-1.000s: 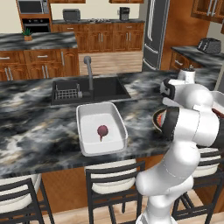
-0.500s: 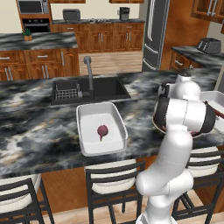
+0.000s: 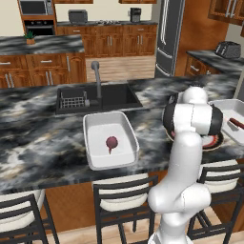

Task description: Place one cooked food and one vegetable from the large plate to each tupperware container.

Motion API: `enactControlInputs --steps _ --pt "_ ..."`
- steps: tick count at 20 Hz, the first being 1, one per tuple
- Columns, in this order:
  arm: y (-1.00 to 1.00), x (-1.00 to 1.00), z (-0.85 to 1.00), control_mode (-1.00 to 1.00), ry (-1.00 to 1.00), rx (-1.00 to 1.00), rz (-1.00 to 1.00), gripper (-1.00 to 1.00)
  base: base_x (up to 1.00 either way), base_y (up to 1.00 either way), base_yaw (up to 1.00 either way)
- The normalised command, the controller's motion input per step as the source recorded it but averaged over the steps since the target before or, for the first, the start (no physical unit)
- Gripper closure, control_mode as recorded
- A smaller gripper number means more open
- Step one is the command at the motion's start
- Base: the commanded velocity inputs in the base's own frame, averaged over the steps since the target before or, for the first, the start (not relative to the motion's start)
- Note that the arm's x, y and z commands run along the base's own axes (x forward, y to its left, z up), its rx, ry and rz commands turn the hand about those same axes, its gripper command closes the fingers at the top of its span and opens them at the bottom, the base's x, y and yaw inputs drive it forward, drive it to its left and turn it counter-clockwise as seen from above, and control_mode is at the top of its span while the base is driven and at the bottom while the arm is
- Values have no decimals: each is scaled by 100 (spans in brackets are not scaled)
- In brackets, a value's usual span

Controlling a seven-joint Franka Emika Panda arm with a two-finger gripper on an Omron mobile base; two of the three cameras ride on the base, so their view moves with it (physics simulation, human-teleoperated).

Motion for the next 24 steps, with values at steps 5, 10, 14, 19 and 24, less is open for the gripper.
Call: enactControlInputs --steps 5,10,14,19,24 --pt "-24 20 -32 -100 0 0 0 -100 0 0 0" --pt "-10 12 -37 -100 1 0 -2 -100 0 0 0" --pt "0 28 -38 -100 1 0 -4 -100 0 0 0" --pt "6 8 -45 -100 1 0 -8 100 0 0 0" --pt "3 -1 -66 -100 5 0 -8 100 0 0 0"
